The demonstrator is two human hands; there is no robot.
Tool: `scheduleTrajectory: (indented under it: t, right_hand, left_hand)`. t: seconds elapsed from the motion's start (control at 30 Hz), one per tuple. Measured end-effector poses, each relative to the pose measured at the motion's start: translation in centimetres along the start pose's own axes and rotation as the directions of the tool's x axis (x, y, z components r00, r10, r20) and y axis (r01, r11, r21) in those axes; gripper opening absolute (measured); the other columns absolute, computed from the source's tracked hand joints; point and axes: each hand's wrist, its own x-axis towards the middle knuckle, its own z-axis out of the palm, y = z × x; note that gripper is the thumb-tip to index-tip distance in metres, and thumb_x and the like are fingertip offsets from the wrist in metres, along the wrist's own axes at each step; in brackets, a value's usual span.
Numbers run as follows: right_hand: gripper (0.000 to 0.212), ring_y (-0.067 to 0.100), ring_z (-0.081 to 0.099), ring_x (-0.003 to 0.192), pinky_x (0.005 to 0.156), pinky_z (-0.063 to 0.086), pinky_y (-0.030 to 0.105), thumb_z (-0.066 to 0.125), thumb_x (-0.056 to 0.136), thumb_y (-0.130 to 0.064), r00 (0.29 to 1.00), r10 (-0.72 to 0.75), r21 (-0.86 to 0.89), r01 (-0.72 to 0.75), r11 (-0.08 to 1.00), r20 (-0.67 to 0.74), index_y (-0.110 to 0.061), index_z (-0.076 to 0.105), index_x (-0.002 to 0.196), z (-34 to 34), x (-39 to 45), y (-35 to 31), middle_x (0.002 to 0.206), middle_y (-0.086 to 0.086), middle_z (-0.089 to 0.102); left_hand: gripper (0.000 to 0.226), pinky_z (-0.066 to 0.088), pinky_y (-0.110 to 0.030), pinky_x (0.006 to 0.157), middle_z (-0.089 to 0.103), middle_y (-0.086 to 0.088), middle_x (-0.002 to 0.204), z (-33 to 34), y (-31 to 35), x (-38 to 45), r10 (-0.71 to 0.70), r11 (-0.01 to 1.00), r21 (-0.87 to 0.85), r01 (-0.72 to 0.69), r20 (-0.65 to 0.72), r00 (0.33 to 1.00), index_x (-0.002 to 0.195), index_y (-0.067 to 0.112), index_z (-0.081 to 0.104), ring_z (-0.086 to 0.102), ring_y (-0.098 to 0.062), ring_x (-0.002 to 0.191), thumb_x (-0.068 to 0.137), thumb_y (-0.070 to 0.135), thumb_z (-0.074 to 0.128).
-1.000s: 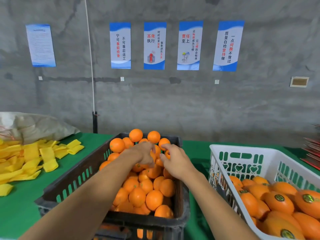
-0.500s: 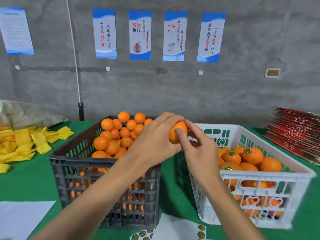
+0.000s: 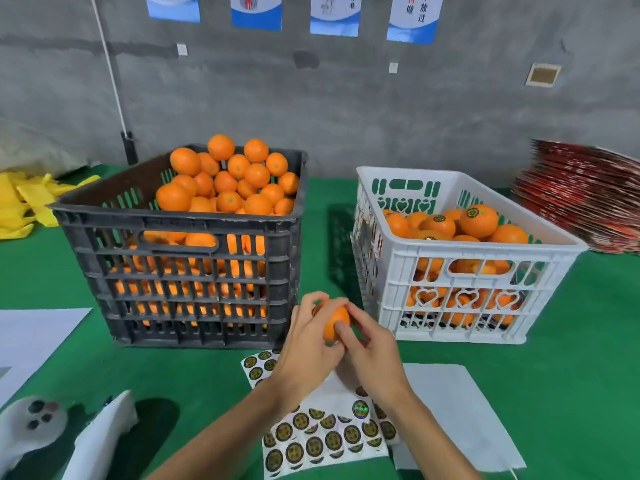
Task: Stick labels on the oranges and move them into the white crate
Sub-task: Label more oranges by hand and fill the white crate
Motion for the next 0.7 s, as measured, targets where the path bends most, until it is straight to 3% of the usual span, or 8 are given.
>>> scheduleTrajectory:
  t: [0.07,0.17,0.27,0.37,0.47,0.57,0.7]
  right_hand:
    - [0.044,-0.004,0.059,0.122,0.109,0.048,0.027,0.058,0.104,-0.019,0.999,0.023,-0.039,-0.022,0.999,0.043,-0.024,0.052,0.147,-0.4,-0.2,0.8,0.137,-0.011,0.063]
    - [0.038,0.004,0.065,0.115,0.099,0.05,0.018,0.053,0.105,-0.01,0.993,0.021,-0.088,-0.011,0.996,0.112,-0.029,0.06,0.137,-1.8,-0.7,1.5,0.122,-0.009,0.072]
    - [0.029,-0.003,0.057,0.124,0.106,0.044,0.017,0.065,0.101,-0.027,0.971,0.052,-0.136,-0.021,0.99,0.232,-0.037,0.065,0.128,-3.7,-1.8,2.4,0.129,-0.021,0.067]
    - [0.062,-0.017,0.04,0.134,0.105,0.029,0.005,0.081,0.079,-0.061,0.934,0.099,-0.192,-0.034,0.981,0.344,-0.041,0.062,0.135,-4.7,-3.3,3.4,0.142,-0.035,0.05]
    - [0.084,-0.017,0.033,0.138,0.113,0.024,0.011,0.079,0.07,-0.074,0.929,0.109,-0.302,0.004,0.953,0.354,-0.037,0.057,0.142,-4.8,-3.8,4.7,0.148,-0.039,0.039]
    - [0.072,-0.013,0.032,0.138,0.114,0.027,0.013,0.069,0.077,-0.073,0.942,0.011,-0.454,0.151,0.878,0.335,-0.036,0.061,0.139,-4.7,-3.4,5.3,0.145,-0.041,0.04]
    - [0.056,-0.006,0.041,0.13,0.11,0.038,0.021,0.059,0.088,-0.069,0.932,-0.09,-0.528,0.277,0.803,0.352,-0.034,0.07,0.129,-4.6,-3.1,5.4,0.14,-0.031,0.051]
  left_hand:
    - [0.064,0.048,-0.029,0.096,0.03,0.014,0.138,1.3,-0.5,-0.6,-0.02,0.999,0.028,0.02,0.019,1.0,0.135,0.046,0.043,0.033,-0.011,0.124,0.086,0.014,0.066]
    - [0.056,0.044,-0.03,0.102,0.027,0.009,0.143,2.5,-1.1,-0.9,0.019,0.993,0.113,-0.029,0.087,0.996,0.14,0.039,0.041,0.029,-0.014,0.128,0.092,0.021,0.063]
    - [0.051,0.039,-0.035,0.108,0.025,0.005,0.147,2.7,-2.0,-0.2,0.033,0.982,0.177,-0.059,0.145,0.989,0.145,0.033,0.04,0.026,-0.018,0.133,0.097,0.027,0.058]
    - [0.052,0.039,-0.039,0.109,0.024,0.004,0.149,2.6,-2.9,0.4,0.047,0.976,0.201,-0.079,0.162,0.986,0.147,0.032,0.038,0.028,-0.02,0.133,0.099,0.028,0.056]
    - [0.054,0.039,-0.041,0.11,0.022,0.003,0.153,2.8,-3.8,0.6,0.068,0.975,0.199,-0.103,0.173,0.983,0.149,0.032,0.036,0.029,-0.021,0.134,0.099,0.026,0.056]
    - [0.054,0.04,-0.041,0.111,0.02,0.004,0.155,2.8,-4.1,0.8,0.075,0.98,0.168,-0.106,0.178,0.981,0.15,0.032,0.035,0.029,-0.021,0.137,0.1,0.025,0.056]
    - [0.054,0.041,-0.042,0.11,0.021,0.005,0.155,2.5,-4.4,0.7,0.075,0.989,0.116,-0.096,0.173,0.982,0.149,0.031,0.038,0.03,-0.022,0.14,0.1,0.024,0.058]
